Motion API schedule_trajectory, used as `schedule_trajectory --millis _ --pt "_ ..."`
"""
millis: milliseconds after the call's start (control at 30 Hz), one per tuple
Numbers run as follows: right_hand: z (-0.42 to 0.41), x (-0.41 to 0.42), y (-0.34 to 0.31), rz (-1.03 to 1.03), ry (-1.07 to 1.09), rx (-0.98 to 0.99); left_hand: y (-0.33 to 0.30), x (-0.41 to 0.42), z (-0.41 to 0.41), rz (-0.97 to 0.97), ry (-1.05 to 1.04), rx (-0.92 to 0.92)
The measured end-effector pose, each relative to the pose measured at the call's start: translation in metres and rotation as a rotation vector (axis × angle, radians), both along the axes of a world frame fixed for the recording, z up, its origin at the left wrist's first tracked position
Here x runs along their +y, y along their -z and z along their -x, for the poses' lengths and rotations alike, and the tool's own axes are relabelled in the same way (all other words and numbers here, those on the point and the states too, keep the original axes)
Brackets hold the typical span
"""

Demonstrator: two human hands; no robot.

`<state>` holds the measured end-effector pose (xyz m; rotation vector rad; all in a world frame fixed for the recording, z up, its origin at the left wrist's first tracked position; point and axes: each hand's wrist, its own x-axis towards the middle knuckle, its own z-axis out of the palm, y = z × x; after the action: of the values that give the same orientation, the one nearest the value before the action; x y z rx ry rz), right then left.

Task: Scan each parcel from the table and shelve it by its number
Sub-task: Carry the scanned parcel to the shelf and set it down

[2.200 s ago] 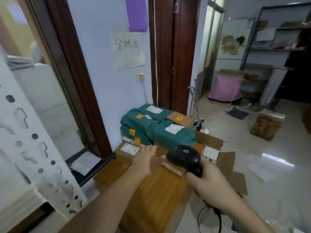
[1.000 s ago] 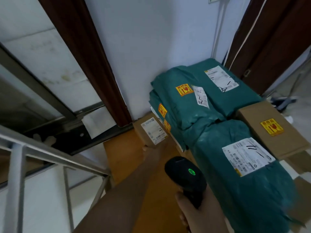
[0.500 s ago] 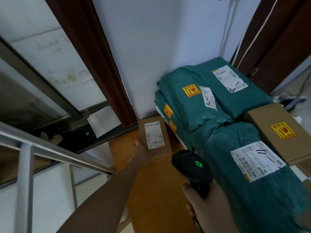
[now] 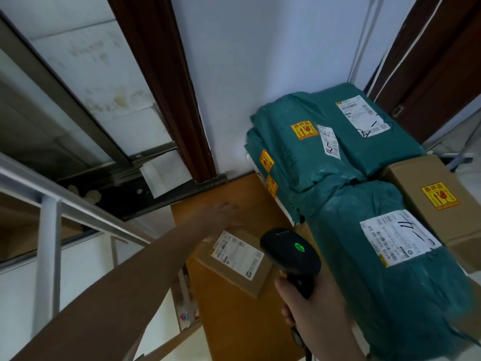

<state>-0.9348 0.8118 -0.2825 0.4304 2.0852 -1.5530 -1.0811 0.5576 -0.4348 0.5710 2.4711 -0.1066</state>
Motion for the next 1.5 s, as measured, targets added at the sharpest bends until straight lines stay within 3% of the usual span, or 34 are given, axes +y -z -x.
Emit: schedule_trajectory --millis 67,167,267,367,433,533,633,800,1100,1500 --pt "-0.002 0.000 0.004 0.006 -0.033 0.005 0.007 0.001 -0.021 -0.125 -0.279 0.185" --pt "-0.003 -0.001 0.009 0.024 -0.060 0.006 0.017 0.014 -0.070 -0.369 -1.001 0.425" --pt "-0.005 -0.003 0.013 0.008 -0.073 0.023 0.030 0.035 -0.112 -0.591 -1.697 0.223" --pt "-0.005 -0.004 0.018 -0.031 -0.095 0.048 0.048 0.055 -0.133 -0.759 -1.968 -0.061" --pt "-0.004 -0.005 0.023 -0.070 -0.119 0.079 0.064 0.065 -0.136 -0.894 -1.982 -0.161" --pt "-0.002 -0.004 0.032 -0.104 -0.156 0.094 0.108 0.066 -0.135 -1.026 -1.862 -0.155" --pt "0.000 -0.003 0.042 -0.127 -0.190 0.101 0.076 0.064 -0.134 -1.100 -1.688 -0.145" --pt "-0.003 -0.003 0.065 -0.174 -0.213 0.047 0.064 0.067 -0.140 -1.119 -1.384 -0.186" --pt "0.004 -0.007 0.097 -0.237 -0.176 0.018 0.076 0.085 -0.160 -1.124 -1.343 -0.222" --pt "0.001 -0.014 0.087 -0.289 -0.229 0.063 0.080 0.096 -0.174 -0.991 -1.242 -0.063"
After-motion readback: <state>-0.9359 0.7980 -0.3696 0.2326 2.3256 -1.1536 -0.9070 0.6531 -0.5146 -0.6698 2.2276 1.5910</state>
